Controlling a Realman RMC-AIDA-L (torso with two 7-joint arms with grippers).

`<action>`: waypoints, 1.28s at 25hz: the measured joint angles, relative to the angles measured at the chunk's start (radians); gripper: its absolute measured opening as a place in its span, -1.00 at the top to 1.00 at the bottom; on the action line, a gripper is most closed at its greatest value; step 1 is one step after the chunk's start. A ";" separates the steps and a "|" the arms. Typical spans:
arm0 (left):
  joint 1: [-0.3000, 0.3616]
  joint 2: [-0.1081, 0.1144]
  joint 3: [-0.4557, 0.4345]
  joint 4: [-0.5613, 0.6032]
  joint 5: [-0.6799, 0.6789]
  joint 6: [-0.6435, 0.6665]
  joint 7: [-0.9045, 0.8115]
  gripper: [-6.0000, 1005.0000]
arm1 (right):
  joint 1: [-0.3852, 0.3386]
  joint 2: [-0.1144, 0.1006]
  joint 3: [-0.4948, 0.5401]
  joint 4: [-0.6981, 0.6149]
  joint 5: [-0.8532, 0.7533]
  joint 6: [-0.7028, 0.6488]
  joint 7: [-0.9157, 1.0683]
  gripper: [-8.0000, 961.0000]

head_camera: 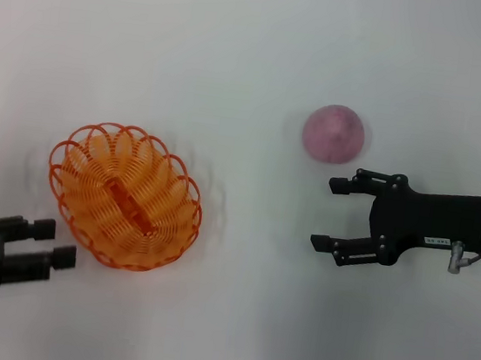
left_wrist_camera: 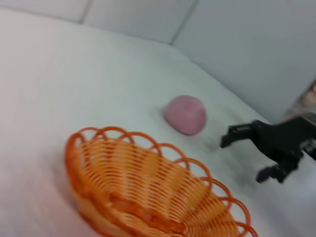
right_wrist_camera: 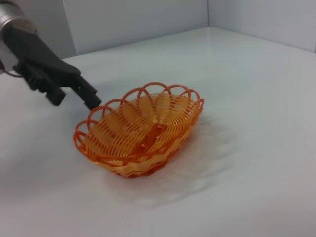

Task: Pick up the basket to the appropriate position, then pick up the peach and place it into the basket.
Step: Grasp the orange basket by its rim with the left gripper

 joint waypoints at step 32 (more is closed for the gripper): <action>-0.249 0.063 0.078 0.047 0.097 -0.284 -0.283 -0.50 | 0.003 0.002 0.000 -0.005 0.002 -0.003 0.002 -0.97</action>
